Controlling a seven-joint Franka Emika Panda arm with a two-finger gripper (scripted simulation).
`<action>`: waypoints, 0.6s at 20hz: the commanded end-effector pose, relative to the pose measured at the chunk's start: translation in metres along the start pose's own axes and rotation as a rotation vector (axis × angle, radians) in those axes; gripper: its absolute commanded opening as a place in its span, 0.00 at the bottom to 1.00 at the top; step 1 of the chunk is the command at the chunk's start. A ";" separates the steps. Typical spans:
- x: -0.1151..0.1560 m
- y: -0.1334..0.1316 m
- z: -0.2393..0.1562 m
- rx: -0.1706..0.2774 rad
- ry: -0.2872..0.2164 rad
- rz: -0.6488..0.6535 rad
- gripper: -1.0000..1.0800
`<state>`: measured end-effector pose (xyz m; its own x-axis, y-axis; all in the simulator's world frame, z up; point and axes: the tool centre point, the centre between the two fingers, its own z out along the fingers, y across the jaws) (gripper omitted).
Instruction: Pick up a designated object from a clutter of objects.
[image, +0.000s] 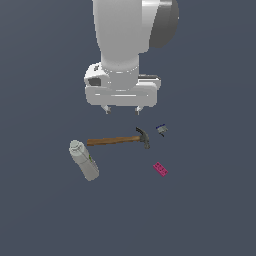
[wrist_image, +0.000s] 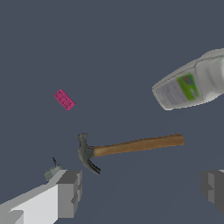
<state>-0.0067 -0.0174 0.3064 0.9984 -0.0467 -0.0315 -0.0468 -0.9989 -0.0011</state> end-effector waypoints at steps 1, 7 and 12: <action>0.000 0.000 0.000 0.000 0.000 0.000 0.96; -0.002 -0.009 0.004 -0.014 -0.012 -0.051 0.96; -0.003 -0.014 0.007 -0.022 -0.019 -0.080 0.96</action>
<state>-0.0090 -0.0036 0.3002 0.9984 0.0279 -0.0496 0.0287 -0.9995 0.0165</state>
